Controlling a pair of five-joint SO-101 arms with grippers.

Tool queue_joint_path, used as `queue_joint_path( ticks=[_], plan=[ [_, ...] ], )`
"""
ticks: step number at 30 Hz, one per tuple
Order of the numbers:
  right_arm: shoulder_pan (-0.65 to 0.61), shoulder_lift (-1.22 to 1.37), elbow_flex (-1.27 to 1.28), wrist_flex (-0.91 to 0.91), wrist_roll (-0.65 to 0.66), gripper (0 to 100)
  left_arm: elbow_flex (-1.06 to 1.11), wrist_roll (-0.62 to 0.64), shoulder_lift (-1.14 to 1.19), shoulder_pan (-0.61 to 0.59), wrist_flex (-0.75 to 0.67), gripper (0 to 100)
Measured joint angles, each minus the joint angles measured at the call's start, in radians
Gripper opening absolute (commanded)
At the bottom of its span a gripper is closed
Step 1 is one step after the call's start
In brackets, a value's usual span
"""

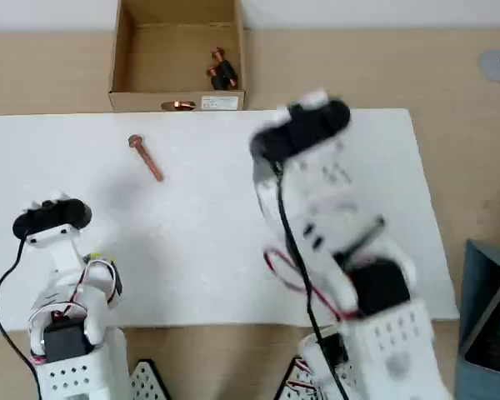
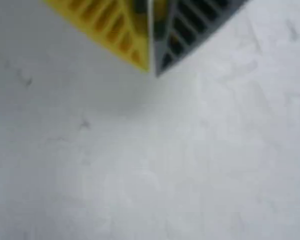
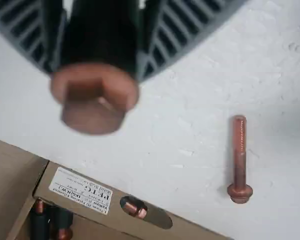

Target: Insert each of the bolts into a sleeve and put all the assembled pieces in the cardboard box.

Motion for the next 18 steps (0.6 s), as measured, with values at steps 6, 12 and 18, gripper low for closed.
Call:
queue_joint_path(
  ticks=[6,12,18],
  plan=[
    [0.000,0.339,-0.224,-0.104,0.094,0.9,0.023,0.000,0.000,0.000,0.000,0],
    [0.000,0.649,-0.419,-0.261,0.267,0.9,0.025,0.000,0.000,0.000,0.000,0],
    [-0.002,0.971,-0.647,-0.371,0.422,0.9,0.025,0.000,0.000,0.000,0.000,0]
  ],
)
